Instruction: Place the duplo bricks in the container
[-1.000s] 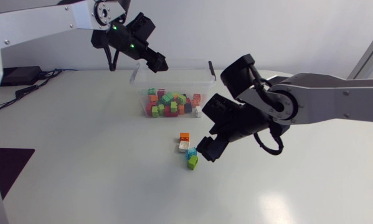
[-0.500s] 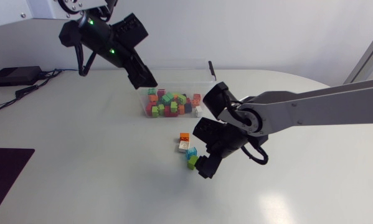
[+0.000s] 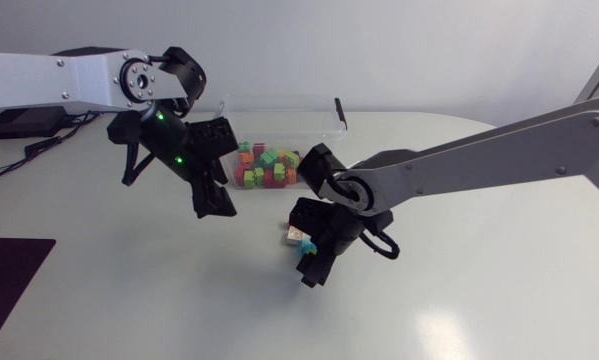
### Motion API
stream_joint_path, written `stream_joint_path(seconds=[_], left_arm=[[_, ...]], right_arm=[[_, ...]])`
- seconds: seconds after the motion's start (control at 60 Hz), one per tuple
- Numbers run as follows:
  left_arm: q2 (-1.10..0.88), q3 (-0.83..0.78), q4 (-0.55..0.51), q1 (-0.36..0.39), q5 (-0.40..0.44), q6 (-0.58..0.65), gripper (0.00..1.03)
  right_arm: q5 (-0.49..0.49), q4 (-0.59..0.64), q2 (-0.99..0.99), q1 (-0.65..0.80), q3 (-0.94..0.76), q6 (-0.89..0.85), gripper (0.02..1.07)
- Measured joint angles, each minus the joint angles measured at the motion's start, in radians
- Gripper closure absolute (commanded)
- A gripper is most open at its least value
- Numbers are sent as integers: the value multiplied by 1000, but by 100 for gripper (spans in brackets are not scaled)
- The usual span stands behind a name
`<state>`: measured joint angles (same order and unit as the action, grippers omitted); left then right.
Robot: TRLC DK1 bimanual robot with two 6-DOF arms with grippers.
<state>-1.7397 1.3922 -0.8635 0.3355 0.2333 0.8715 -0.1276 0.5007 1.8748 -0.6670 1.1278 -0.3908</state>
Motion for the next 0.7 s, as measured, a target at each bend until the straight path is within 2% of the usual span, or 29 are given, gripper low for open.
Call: stream_joint_path(seconds=[0.033, 0.233, 0.35, 0.45, 0.7], left_arm=[[0, -11, 0, 2, 0, 10, 5], [0, -45, 12, 27, -3, 52, 5], [-3, -57, 28, 53, -3, 62, 5], [-15, -57, 46, 81, -4, 69, 5], [-71, -59, 93, 144, -6, 69, 5]], right_arm=[[2, 2, 8, 0, 7, 0, 32], [2, 19, 42, 0, 43, -3, 51], [3, 19, 55, 0, 58, -3, 65], [3, 20, 58, 0, 60, -3, 81], [2, 24, 36, 8, 38, -7, 82]])
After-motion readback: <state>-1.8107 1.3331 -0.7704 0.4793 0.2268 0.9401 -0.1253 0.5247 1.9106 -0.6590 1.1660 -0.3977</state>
